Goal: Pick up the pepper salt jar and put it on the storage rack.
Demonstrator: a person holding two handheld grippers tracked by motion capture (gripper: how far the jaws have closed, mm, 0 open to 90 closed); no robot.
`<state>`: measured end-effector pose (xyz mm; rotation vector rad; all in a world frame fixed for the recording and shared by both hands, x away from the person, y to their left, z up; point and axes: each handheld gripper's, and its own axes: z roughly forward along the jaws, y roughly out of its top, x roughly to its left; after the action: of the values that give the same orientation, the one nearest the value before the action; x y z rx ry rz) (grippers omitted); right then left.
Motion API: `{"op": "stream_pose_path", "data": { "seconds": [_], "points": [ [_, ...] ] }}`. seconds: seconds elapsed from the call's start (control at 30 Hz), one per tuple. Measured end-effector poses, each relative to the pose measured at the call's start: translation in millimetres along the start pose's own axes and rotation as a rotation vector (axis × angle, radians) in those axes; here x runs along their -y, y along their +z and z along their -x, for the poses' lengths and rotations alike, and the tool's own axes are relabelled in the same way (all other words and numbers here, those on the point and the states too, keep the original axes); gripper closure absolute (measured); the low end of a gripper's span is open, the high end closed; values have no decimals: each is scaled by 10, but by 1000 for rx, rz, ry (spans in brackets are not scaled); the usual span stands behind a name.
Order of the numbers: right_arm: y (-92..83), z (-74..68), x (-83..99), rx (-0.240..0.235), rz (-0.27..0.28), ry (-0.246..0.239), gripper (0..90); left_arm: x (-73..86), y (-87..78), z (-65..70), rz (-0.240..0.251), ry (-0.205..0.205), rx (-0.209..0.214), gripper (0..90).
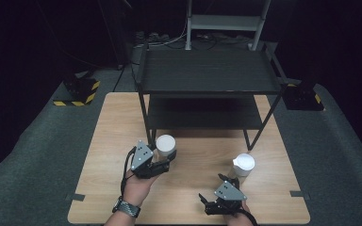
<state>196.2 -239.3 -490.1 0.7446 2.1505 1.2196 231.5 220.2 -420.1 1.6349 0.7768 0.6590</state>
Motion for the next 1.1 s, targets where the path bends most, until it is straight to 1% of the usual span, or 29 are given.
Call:
{"op": "stream_pose_path", "data": {
  "seconds": [0.1, 0.13, 0.23, 0.27, 0.4, 0.5, 0.53, 0.63, 0.77, 0.9, 0.93, 1.0, 1.1],
  "points": [
    [0, 2, 1, -1, 1, 1, 4, -47, -16, 19, 9, 4, 4, 346],
    [-1, 3, 4, -1, 2, 1, 4, -79, -27, 30, 11, 11, 5, 346],
    [-1, 6, 3, -2, 2, 2, 4, -110, -37, 42, 17, 13, 7, 346],
    [-1, 6, 3, -2, 1, 3, 4, -150, -53, 50, 23, 15, 10, 346],
    [-1, 8, 3, -2, 2, 4, 4, -205, -78, 69, 34, 21, 9, 346],
    [-1, 9, 4, -3, 2, 4, 4, -261, -102, 75, 46, 27, 11, 346],
    [-2, 11, 4, -3, 2, 6, 4, -302, -114, 78, 52, 29, 14, 346],
    [-2, 12, 7, -3, 4, 7, 4, -341, -127, 83, 58, 35, 12, 346],
    [-1, 8, 4, -3, 2, 4, 4, -409, -153, 63, 73, 27, 19, 346],
    [0, 2, -1, -2, 0, -1, 4, -490, -180, 59, 85, 40, 16, 346],
    [0, 4, 1, -2, 1, 0, 4, -531, -189, 51, 91, 39, 18, 346],
    [-1, 6, 2, -2, 1, 2, 4, -553, -193, 47, 93, 39, 20, 346],
    [0, 3, 1, -1, 1, 3, 4, -608, -204, 50, 103, 51, 20, 346]
  ]
}}
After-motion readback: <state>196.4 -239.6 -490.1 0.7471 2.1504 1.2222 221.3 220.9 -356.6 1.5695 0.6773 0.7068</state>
